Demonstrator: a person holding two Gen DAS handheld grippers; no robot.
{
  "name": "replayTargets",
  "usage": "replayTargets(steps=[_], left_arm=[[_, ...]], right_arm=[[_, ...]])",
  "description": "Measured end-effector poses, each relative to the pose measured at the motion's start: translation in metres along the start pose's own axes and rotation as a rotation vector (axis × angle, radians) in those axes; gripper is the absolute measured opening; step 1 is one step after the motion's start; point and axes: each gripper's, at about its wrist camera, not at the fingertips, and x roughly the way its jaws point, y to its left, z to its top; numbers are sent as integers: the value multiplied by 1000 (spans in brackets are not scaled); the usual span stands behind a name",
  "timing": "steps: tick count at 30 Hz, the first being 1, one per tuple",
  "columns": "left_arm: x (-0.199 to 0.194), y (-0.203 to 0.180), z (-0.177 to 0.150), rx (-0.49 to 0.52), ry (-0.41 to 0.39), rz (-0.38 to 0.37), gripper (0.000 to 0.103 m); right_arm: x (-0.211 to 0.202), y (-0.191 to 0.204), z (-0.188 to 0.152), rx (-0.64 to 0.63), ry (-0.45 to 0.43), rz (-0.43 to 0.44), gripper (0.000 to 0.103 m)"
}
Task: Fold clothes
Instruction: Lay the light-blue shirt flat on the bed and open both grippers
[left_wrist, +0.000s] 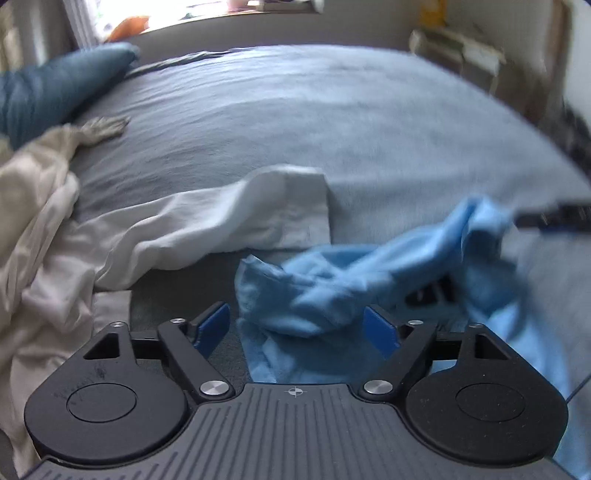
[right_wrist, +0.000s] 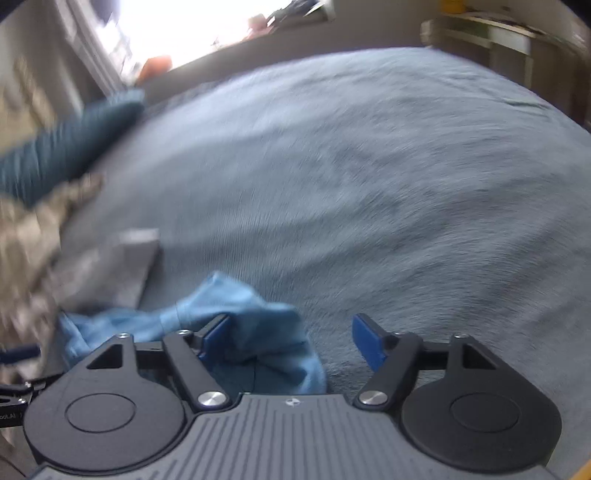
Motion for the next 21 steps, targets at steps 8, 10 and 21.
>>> replayTargets(steps=[8,10,21], left_arm=[[-88,64,-31,-158,11,-65,83],[-111,80,-48,-163,45,-81,83],[-130,115,-192,-289,339,-92,80]], right_arm=[[-84,18,-12,18,-23,202,75],[-105,36,-29,-44,16,280,74],[-152,155,-196,-394,332,364,61]])
